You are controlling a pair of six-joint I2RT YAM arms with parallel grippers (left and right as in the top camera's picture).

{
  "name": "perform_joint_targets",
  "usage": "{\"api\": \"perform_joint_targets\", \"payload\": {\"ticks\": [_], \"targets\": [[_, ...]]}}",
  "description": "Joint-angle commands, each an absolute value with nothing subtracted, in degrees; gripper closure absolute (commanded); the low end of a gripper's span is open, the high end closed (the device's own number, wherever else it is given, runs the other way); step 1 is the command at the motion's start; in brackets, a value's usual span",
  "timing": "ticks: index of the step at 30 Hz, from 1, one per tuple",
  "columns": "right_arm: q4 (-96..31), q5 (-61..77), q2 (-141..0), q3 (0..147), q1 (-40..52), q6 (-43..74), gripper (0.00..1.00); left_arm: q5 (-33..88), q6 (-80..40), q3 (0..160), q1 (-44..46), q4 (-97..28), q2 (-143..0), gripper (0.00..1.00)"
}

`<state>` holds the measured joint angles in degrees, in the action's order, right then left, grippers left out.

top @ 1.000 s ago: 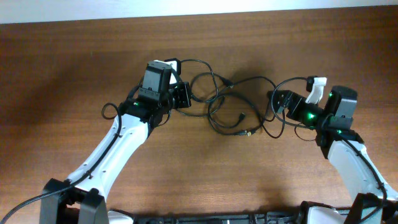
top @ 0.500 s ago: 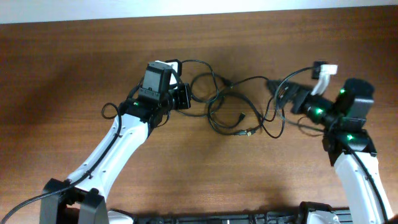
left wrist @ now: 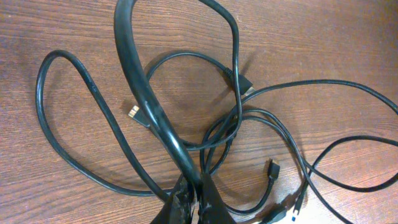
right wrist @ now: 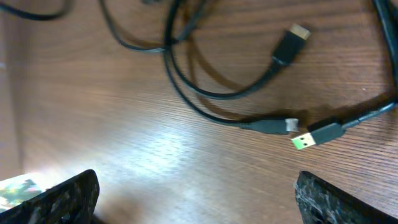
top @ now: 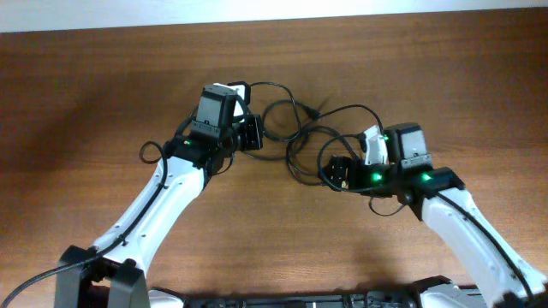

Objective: Untangle cables

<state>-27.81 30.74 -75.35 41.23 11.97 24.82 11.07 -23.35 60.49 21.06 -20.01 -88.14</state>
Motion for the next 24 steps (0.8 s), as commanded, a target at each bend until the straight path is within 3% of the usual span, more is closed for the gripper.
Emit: {"api": "perform_joint_targets", "payload": {"ticks": [1,7,9,16,24], "targets": [[-26.76,27.51,-81.06,41.54,12.71,23.81,0.01,8.54,-22.46,61.12,20.95,-20.27,-88.6,0.98],[-25.52,24.77,-89.43,41.54,12.71,24.45,0.01,-11.07,-20.01,63.81,14.17,-25.15,-84.93,1.0],[-25.15,24.36,-89.76,41.54,12.71,24.45,0.01,-12.45,-19.4,66.04,10.83,-26.94,-82.85,1.0],[-18.46,26.89,-89.73,41.54,12.75,24.47,0.01,2.57,-19.16,69.3,4.89,-27.14,-76.95,1.0],[-1.61,54.33,-89.73,41.54,12.75,24.47,0.01,17.12,-5.1,69.28,9.39,-25.26,-76.93,1.0]]}}
